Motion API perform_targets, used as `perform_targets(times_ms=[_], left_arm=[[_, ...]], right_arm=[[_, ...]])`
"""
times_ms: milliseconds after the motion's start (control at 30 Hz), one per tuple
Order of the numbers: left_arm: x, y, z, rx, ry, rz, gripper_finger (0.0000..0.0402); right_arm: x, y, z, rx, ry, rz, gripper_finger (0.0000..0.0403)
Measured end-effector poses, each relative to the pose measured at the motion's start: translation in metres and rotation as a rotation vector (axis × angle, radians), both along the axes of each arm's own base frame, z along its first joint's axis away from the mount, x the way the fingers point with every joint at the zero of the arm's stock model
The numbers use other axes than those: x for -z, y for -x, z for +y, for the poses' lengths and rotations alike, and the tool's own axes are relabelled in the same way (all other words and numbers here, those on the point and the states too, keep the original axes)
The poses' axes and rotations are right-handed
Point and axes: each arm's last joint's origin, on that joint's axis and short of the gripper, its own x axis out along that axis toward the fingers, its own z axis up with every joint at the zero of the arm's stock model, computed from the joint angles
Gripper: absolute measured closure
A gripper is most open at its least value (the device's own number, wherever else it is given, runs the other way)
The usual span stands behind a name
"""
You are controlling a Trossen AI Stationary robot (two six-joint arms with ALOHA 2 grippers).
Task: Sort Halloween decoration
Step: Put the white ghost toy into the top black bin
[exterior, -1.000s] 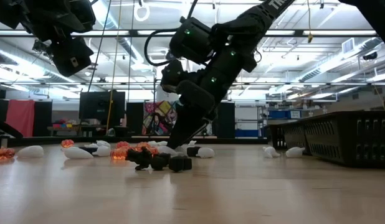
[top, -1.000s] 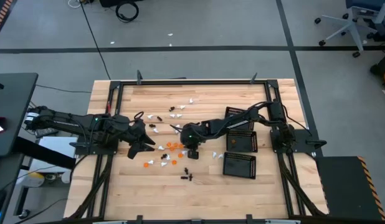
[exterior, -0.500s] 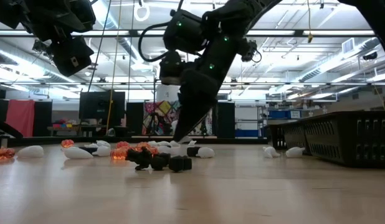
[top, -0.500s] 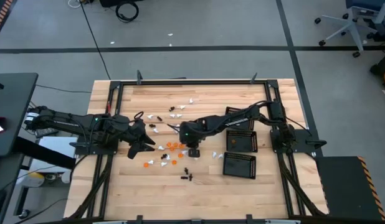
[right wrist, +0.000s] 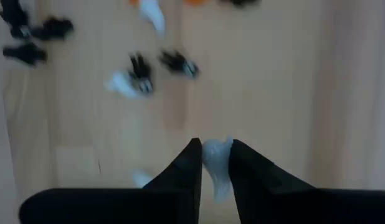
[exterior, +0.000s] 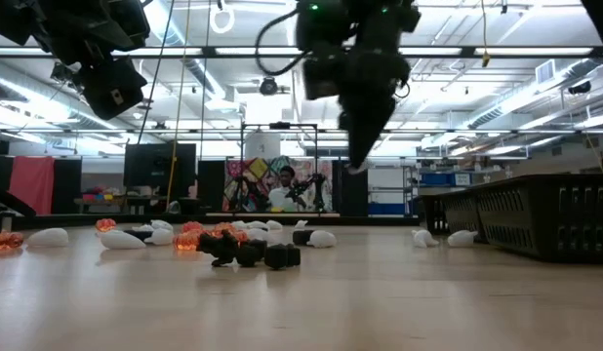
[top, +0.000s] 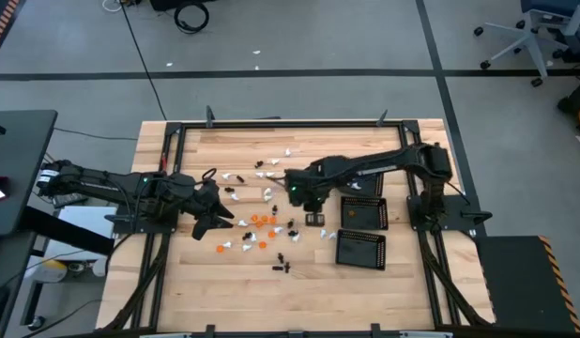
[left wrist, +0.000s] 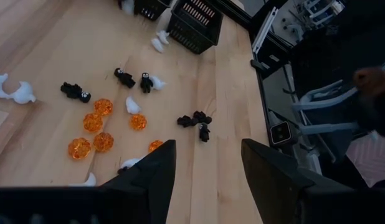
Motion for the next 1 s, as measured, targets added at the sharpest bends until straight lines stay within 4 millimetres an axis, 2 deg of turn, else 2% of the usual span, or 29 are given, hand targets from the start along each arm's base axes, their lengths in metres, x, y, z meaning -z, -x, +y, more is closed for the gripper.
perform_targets(times_ms=[167, 300, 567, 833, 1000], left_arm=[[0.000, 0.000, 0.000, 0.002, -0.003, -0.001, 0.0209], [0.000, 0.000, 0.000, 0.002, -0.004, -0.001, 0.0209], [0.000, 0.000, 0.000, 0.002, -0.003, -0.001, 0.0209], [0.000, 0.000, 0.000, 0.002, -0.003, -0.001, 0.0209], [0.000, 0.000, 0.000, 0.002, -0.003, 0.001, 0.0209]], right_arm=[[-0.023, 0.033, -0.019, 0.089, 0.072, 0.038, 0.0332], [-0.026, 0.061, -0.038, 0.194, 0.105, 0.045, 0.0332], [-0.001, 0.110, -0.066, 0.406, 0.071, 0.098, 0.0332], [0.028, 0.128, -0.092, 0.580, 0.033, 0.083, 0.0326], [0.039, 0.136, -0.104, 0.635, -0.010, 0.083, 0.0289]])
